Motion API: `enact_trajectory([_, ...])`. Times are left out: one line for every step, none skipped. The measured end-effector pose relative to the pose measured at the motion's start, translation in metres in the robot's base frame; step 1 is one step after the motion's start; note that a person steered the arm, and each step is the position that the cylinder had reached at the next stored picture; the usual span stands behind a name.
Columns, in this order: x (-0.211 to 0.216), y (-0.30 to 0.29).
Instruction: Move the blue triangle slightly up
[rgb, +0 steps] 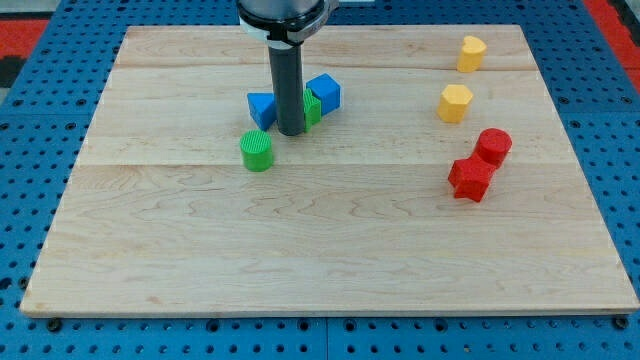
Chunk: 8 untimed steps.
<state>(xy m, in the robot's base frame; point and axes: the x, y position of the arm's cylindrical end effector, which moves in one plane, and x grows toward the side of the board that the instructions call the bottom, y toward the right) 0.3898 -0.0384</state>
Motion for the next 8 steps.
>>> enact_trajectory([-0.001,0.014])
enact_trajectory([-0.016,0.018])
enact_trajectory([-0.031,0.018])
enact_trajectory([-0.043,0.001])
enact_trajectory([-0.017,0.015])
enact_trajectory([-0.029,0.035])
enact_trajectory([-0.040,0.005])
enact_trajectory([-0.044,-0.033])
